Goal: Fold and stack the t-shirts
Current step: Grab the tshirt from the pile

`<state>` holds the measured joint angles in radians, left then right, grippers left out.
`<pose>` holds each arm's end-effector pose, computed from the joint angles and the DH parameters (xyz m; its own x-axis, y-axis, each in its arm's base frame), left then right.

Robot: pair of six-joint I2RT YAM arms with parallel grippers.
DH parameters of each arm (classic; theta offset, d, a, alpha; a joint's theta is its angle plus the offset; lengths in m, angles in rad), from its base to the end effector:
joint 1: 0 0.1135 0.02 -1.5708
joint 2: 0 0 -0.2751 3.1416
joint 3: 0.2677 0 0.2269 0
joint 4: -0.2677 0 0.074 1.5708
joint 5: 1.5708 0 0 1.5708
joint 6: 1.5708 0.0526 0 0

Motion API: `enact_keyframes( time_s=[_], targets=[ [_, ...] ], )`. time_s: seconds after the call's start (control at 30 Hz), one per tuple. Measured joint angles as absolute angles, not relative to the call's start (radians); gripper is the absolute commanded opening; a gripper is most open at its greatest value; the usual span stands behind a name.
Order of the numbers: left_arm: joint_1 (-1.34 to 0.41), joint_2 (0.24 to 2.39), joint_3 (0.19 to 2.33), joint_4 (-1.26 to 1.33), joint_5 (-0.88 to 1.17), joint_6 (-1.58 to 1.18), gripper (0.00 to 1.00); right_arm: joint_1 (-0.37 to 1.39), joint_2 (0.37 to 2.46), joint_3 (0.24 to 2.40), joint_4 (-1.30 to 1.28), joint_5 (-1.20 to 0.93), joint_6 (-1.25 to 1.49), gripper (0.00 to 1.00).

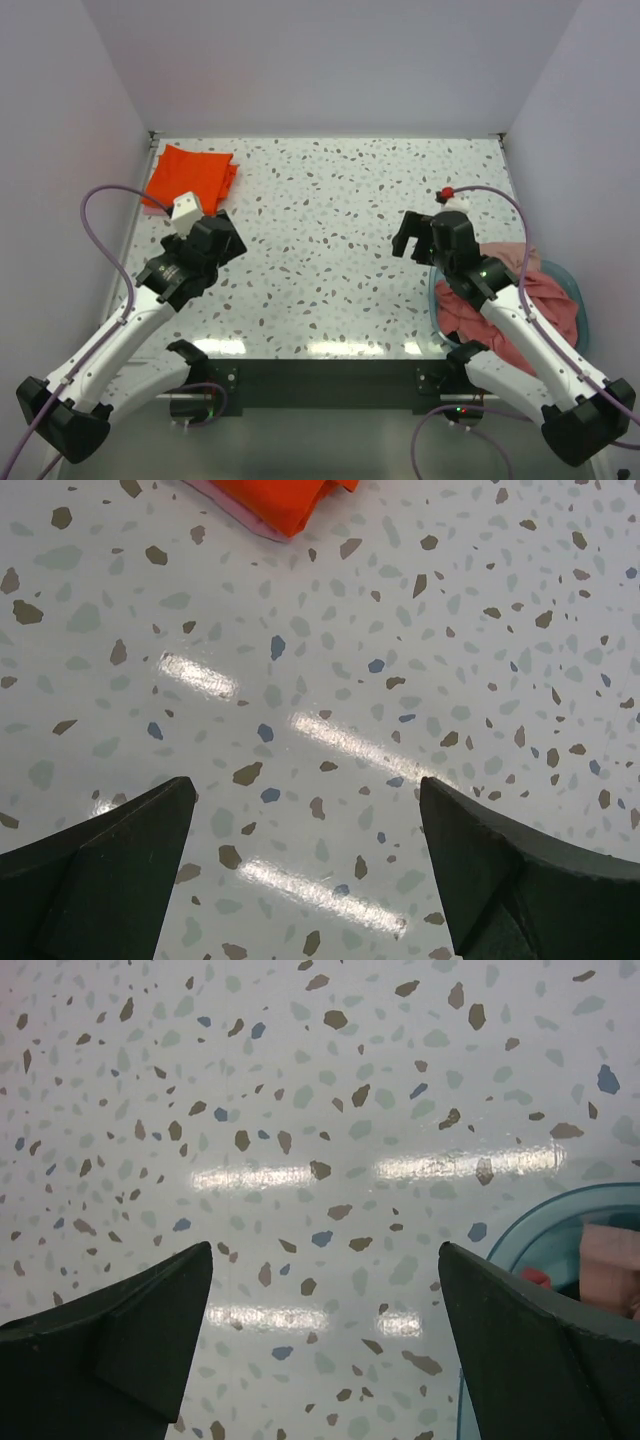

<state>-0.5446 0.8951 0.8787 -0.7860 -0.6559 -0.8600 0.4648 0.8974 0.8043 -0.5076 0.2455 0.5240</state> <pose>0.1433 -0.0493 0.3014 -0.4377 -0.4371 -0.7858 -0.4347 0.8678 -0.2406 0.1622 0.0670 0.2973 -0.5653 0.2595 -0.7830 0.0315 0.9553 0.2938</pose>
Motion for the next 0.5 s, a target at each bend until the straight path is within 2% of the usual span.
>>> enact_keyframes(
  time_s=[0.27, 0.4, 0.5],
  targets=[
    [-0.545, 0.905, 0.878, -0.769, -0.645, -0.86, 1.0, 0.464, 0.915, 0.873, -0.596, 0.432, 0.601, 0.99],
    [-0.545, 0.939, 0.878, -0.761, -0.628, -0.852, 1.0, 0.403, 1.049, 1.047, -0.805, 0.577, 0.695, 0.99],
    [-0.545, 0.965, 0.879, -0.751, -0.608, -0.845, 1.0, 0.28, 1.177, 1.155, -0.934, 0.649, 0.765, 0.99]
  ],
)
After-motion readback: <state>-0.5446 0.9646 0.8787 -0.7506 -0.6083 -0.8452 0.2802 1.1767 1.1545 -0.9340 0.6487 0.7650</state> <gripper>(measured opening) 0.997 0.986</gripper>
